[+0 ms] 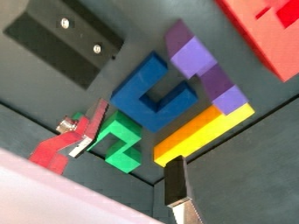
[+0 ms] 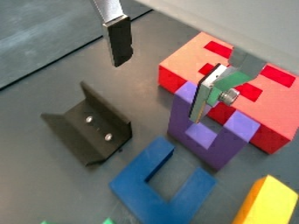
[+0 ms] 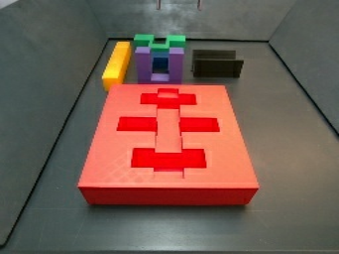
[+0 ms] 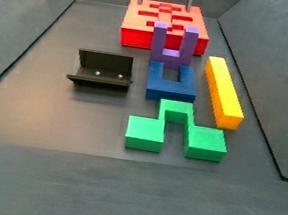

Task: Pick up the purple object. Move up. Move to above the board. Insert the purple object.
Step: Pick up the purple object.

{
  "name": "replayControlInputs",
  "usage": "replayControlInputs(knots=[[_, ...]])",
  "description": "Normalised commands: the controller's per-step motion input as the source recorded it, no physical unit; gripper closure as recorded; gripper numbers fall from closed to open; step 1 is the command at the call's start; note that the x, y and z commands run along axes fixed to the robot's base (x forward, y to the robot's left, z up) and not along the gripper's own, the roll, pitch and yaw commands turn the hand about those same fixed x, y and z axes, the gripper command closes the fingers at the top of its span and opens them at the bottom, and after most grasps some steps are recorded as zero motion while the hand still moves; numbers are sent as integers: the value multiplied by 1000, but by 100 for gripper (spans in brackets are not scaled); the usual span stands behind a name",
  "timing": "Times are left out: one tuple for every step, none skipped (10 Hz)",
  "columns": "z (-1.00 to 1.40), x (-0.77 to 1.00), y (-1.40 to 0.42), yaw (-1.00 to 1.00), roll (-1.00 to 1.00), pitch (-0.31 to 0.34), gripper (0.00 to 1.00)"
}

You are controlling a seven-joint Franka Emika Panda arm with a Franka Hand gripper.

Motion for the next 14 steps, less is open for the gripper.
replayControlInputs(knots=[[0, 186, -371, -143, 144, 0, 0], [0, 146, -334, -143, 106, 0, 0], [0, 129, -289, -123, 80, 0, 0], [-46, 183, -337, -71, 0, 0, 0], [-169, 103, -300, -34, 0, -50, 0], [-180, 34, -217, 0, -7, -51, 0], [-209, 0, -231, 0, 0, -53, 0], [-183, 0, -266, 26, 30, -27, 0], [-171, 0, -380, 77, 224, 0, 0], [-203, 0, -389, 109, 324, 0, 0], [-220, 0, -329, 109, 334, 0, 0], [-240, 0, -146, 131, 306, 1, 0], [-183, 94, 0, 0, 257, 27, 0], [-183, 223, 206, -54, 120, 40, 0]])
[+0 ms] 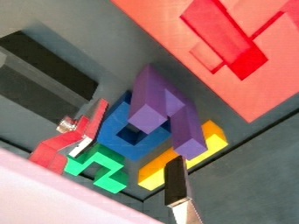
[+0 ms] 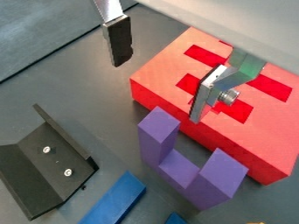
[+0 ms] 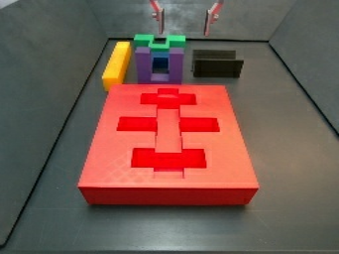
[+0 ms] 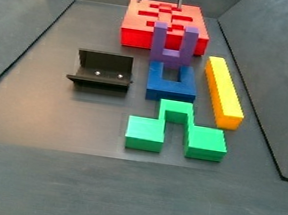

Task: Pick up the purple object. Move up. Move to above the board. Insert the purple object.
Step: Pick up the purple object.

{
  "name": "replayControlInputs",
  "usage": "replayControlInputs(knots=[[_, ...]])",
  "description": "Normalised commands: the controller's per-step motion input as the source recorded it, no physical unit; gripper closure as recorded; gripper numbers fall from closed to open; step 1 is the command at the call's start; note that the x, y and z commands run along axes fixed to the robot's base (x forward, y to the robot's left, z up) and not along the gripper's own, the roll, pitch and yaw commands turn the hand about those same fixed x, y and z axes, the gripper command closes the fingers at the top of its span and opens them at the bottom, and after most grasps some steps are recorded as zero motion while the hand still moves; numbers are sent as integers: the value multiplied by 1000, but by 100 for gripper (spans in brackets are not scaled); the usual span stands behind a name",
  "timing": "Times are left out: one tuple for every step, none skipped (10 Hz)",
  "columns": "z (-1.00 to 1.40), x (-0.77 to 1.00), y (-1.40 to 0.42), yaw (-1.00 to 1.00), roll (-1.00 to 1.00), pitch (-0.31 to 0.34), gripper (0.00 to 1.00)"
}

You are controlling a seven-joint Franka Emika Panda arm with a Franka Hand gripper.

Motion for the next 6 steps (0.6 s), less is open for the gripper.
replayControlInputs(knots=[[-206, 117, 166, -69, 81, 1, 0], [-194, 51, 31, -23, 50, 0, 0], [-246, 0, 0, 0, 34, 0, 0], [-291, 11, 0, 40, 59, 0, 0], [-303, 20, 17, 60, 74, 0, 0], [-283, -80, 103, 149, 44, -14, 0]])
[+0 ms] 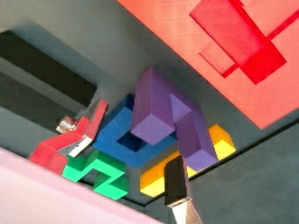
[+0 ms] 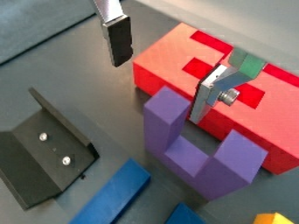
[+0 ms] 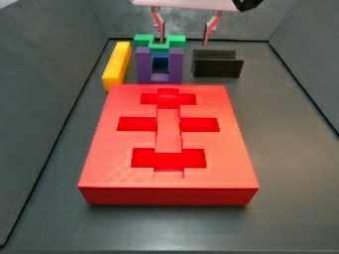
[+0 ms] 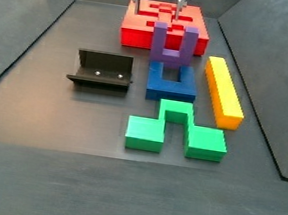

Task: Pick up the purple object. Move up. Move to above the board. Insert the purple object.
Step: Pick up the purple object.

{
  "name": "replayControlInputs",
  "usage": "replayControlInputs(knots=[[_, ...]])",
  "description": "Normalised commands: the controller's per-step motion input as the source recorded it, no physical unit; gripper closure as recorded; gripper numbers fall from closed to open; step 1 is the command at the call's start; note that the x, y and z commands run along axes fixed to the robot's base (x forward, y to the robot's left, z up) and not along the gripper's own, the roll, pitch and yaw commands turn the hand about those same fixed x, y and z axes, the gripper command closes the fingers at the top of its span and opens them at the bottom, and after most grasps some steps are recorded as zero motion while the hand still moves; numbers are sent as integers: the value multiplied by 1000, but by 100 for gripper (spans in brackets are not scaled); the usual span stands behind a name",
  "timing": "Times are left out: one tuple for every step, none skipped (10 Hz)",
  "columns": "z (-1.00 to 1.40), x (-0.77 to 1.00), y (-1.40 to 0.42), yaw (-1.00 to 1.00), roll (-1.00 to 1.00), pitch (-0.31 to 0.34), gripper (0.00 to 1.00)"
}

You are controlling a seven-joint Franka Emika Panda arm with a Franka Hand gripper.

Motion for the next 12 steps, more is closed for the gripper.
replayControlInputs(knots=[[-263, -77, 114, 277, 7, -33, 0], [-220, 0, 77, 297, 0, -20, 0], [-223, 0, 0, 214, 0, -11, 0], [-266, 0, -6, 137, 0, -23, 0], [-329, 0, -57, 54, 0, -19, 0], [-337, 0, -54, 26, 0, -16, 0], [-329, -37, -43, 0, 0, -23, 0], [-314, 0, -11, 0, 0, -6, 0], [-234, 0, -3, 0, 0, -9, 0], [-14, 0, 0, 0, 10, 0, 0], [0, 0, 0, 0, 0, 0, 0], [0, 0, 0, 0, 0, 0, 100]])
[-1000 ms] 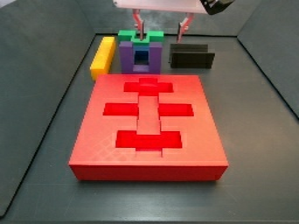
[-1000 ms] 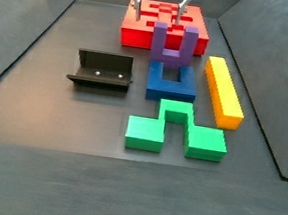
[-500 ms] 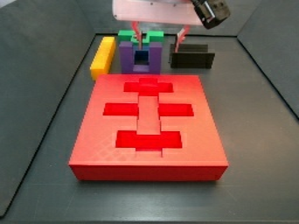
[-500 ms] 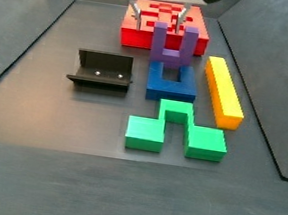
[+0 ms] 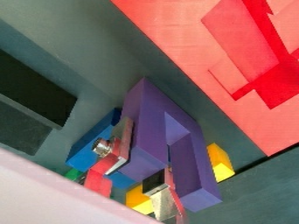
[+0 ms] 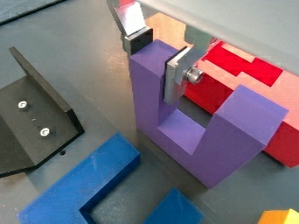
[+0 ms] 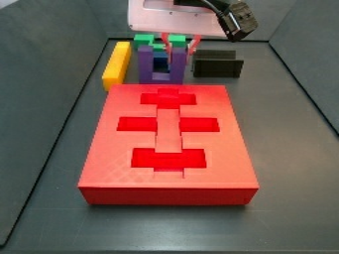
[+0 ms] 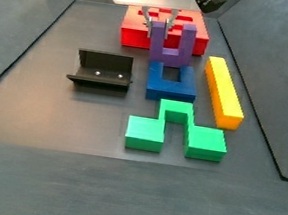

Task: Pick up the purple object. Move up. Move to above the board. Insert the purple object.
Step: Pick up the purple object.

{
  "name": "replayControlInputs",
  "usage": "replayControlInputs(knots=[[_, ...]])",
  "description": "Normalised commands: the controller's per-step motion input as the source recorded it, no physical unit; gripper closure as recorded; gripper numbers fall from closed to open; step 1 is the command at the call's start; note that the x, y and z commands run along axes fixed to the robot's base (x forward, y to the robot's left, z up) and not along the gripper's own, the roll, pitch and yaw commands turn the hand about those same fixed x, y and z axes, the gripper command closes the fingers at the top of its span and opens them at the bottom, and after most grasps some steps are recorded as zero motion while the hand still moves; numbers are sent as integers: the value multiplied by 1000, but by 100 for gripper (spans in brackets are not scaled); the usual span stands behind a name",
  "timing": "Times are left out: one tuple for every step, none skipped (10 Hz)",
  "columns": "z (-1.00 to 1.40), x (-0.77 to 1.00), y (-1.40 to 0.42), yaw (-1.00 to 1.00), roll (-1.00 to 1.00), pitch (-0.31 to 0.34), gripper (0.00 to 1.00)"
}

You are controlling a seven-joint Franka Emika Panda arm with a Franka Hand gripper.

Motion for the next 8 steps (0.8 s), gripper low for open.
replayControlInputs(knots=[[0, 0, 0, 0, 0, 0, 100], [0, 0, 0, 0, 0, 0, 100], [0, 0, 0, 0, 0, 0, 100], [0, 0, 0, 0, 0, 0, 100], [0, 0, 0, 0, 0, 0, 100], [0, 0, 0, 0, 0, 0, 100], [0, 0, 0, 0, 0, 0, 100], [0, 0, 0, 0, 0, 0, 100]])
